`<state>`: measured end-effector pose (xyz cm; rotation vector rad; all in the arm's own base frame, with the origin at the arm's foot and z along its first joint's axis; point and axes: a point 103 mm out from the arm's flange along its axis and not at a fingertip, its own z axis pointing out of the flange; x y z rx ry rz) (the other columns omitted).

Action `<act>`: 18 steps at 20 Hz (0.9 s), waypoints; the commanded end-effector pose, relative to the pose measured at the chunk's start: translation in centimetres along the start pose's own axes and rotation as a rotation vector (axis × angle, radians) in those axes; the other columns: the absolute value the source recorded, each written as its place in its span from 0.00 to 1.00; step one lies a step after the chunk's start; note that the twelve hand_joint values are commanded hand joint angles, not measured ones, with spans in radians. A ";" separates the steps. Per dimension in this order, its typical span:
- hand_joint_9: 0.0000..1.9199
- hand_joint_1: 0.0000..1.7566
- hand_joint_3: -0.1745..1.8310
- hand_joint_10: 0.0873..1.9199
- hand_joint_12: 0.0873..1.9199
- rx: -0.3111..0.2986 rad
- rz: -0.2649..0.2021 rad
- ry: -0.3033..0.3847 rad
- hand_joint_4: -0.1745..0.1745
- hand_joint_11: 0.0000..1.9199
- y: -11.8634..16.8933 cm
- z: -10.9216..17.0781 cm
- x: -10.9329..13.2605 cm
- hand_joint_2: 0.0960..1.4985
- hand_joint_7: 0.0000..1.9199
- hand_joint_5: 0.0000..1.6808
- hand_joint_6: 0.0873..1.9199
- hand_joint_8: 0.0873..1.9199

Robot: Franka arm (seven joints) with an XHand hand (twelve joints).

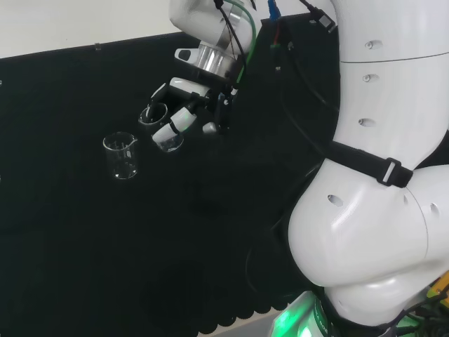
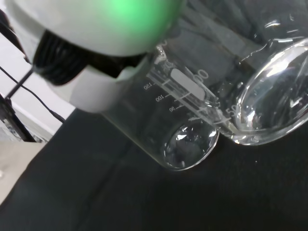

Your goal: Pour the water from the handheld beaker into the one on the table.

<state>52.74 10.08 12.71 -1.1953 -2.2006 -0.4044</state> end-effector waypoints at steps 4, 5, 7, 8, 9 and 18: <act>0.72 0.82 0.48 0.29 0.45 0.077 0.002 -0.091 0.00 0.51 1.2 -0.3 0.8 0.30 0.86 0.78 0.25 0.00; 0.72 0.82 0.48 0.29 0.45 0.083 0.003 -0.097 0.00 0.51 1.3 -0.4 0.9 0.30 0.86 0.78 0.25 0.00; 0.72 0.82 0.48 0.29 0.45 0.094 0.005 -0.108 0.00 0.51 1.4 -0.5 1.1 0.30 0.86 0.78 0.24 0.00; 0.72 0.82 0.48 0.29 0.45 0.099 0.007 -0.113 0.00 0.51 1.4 -0.6 1.1 0.30 0.86 0.78 0.24 0.00; 0.72 0.82 0.48 0.30 0.45 0.105 0.009 -0.117 0.00 0.51 1.5 -0.6 1.1 0.30 0.86 0.78 0.24 0.00; 0.72 0.82 0.49 0.31 0.45 0.165 0.025 -0.176 0.00 0.51 1.8 -1.1 1.6 0.30 0.86 0.78 0.23 0.00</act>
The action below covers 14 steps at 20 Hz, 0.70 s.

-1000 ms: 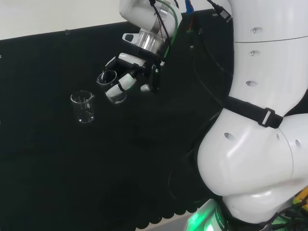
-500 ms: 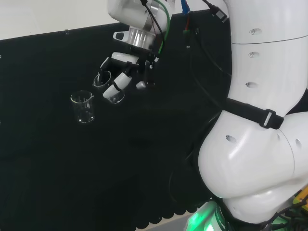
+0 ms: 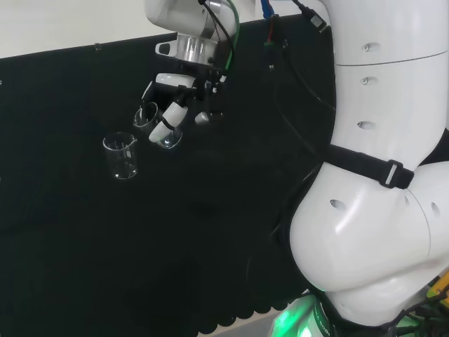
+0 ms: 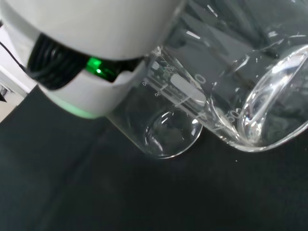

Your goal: Pour the water from the handheld beaker into the one on the table.

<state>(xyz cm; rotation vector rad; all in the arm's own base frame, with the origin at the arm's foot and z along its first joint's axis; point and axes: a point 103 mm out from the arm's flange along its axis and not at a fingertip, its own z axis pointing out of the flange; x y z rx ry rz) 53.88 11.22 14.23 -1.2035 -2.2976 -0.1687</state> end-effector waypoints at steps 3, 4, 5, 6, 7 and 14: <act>0.72 0.82 0.49 0.31 0.45 0.057 0.015 -0.065 0.00 0.51 0.4 -0.2 0.6 0.29 0.86 0.78 0.23 0.00; 0.72 0.82 0.49 0.32 0.45 0.065 0.018 -0.075 0.00 0.51 0.4 -0.2 0.7 0.29 0.86 0.78 0.23 0.00; 0.72 0.82 0.49 0.32 0.45 0.074 0.021 -0.087 0.00 0.51 0.5 -0.2 0.8 0.29 0.86 0.78 0.23 0.00; 0.72 0.82 0.49 0.32 0.45 0.081 0.024 -0.098 0.00 0.50 0.5 -0.2 0.9 0.29 0.86 0.78 0.23 0.00; 0.72 0.82 0.49 0.32 0.45 0.087 0.027 -0.106 0.00 0.50 0.5 -0.3 1.0 0.29 0.86 0.78 0.23 0.00; 0.72 0.82 0.50 0.33 0.44 0.125 0.038 -0.148 0.00 0.51 0.7 -0.6 1.5 0.29 0.86 0.78 0.23 0.00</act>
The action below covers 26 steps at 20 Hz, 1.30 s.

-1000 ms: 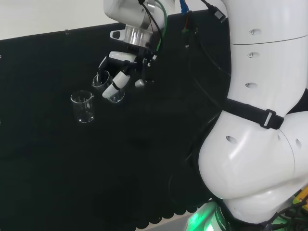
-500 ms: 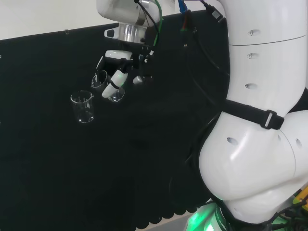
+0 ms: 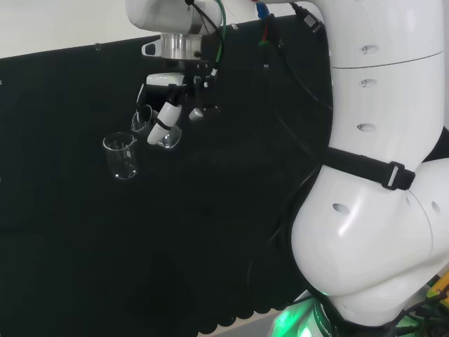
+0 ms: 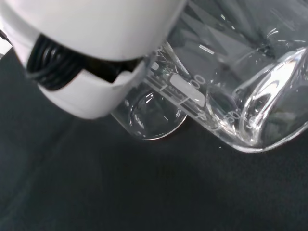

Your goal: Pour the water from the handheld beaker into the one on the table.

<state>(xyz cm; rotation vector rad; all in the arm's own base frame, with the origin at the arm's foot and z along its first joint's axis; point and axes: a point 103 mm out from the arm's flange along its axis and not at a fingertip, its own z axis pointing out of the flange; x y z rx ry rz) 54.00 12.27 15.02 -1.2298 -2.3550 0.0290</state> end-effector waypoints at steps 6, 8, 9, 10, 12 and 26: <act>0.72 0.82 0.51 0.35 0.44 0.054 0.014 -0.062 0.00 0.51 0.3 -0.8 0.9 0.28 0.82 0.77 0.25 0.07; 0.71 0.82 0.52 0.38 0.44 0.065 0.015 -0.075 0.00 0.51 0.4 -0.8 1.2 0.28 0.79 0.75 0.29 0.16; 0.70 0.82 0.53 0.39 0.45 0.069 0.016 -0.082 0.00 0.51 0.5 -0.8 1.3 0.28 0.78 0.74 0.30 0.18; 0.70 0.82 0.53 0.39 0.45 0.073 0.017 -0.085 0.00 0.51 0.5 -0.9 1.4 0.28 0.77 0.74 0.30 0.19; 0.70 0.82 0.53 0.39 0.45 0.080 0.021 -0.095 0.00 0.51 0.6 -0.9 1.6 0.28 0.77 0.74 0.31 0.20; 0.71 0.82 0.53 0.39 0.45 0.135 0.040 -0.179 0.00 0.51 1.1 -1.2 2.4 0.27 0.76 0.74 0.31 0.22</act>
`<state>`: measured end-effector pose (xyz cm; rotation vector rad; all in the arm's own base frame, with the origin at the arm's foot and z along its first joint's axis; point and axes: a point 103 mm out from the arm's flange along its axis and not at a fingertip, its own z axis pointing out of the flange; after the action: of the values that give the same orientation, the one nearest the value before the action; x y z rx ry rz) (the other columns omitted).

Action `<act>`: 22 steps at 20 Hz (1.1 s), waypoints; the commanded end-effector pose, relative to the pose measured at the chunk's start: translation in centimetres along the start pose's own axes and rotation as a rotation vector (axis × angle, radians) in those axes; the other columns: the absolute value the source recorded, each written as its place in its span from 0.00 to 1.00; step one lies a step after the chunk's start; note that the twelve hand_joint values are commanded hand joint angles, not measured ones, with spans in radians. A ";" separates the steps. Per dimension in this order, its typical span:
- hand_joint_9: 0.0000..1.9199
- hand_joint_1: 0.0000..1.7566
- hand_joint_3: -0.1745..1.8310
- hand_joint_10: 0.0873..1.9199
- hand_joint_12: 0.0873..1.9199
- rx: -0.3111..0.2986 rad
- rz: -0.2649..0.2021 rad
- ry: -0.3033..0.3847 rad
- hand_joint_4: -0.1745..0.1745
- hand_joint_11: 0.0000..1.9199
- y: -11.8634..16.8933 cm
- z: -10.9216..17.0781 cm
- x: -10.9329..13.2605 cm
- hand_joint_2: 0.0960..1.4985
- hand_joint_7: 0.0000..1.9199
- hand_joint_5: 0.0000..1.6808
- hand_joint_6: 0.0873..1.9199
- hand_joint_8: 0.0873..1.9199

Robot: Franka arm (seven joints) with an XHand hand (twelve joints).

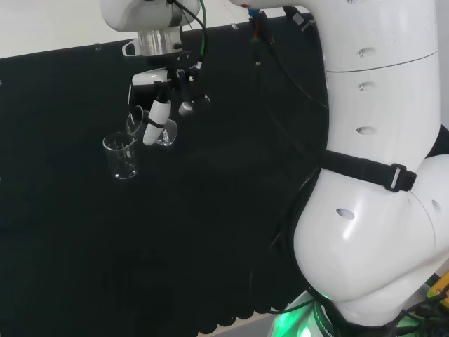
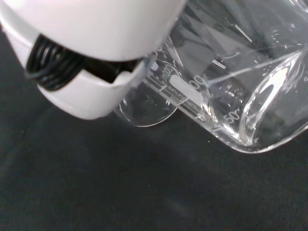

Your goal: Pour the water from the handheld beaker into the one on the table.

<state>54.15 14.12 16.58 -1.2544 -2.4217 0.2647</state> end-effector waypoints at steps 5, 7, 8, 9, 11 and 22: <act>0.71 0.82 0.54 0.39 0.45 0.042 0.008 -0.055 0.00 0.51 0.4 -0.7 0.9 0.27 0.76 0.74 0.31 0.22; 0.71 0.82 0.54 0.39 0.45 0.054 0.008 -0.064 0.00 0.51 0.6 -1.0 1.1 0.27 0.76 0.74 0.31 0.22; 0.71 0.82 0.54 0.39 0.45 0.059 0.007 -0.067 0.00 0.51 0.6 -1.1 1.2 0.27 0.76 0.74 0.31 0.22; 0.71 0.82 0.54 0.39 0.45 0.063 0.008 -0.071 0.00 0.51 0.7 -1.2 1.3 0.27 0.76 0.74 0.31 0.22; 0.71 0.82 0.54 0.39 0.45 0.071 0.009 -0.081 0.00 0.51 0.9 -1.2 1.5 0.27 0.76 0.74 0.31 0.23; 0.70 0.82 0.54 0.39 0.45 0.125 0.036 -0.131 0.00 0.51 1.2 -1.3 2.2 0.27 0.76 0.74 0.31 0.23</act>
<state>54.59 16.46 17.95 -1.2593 -2.4541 0.4800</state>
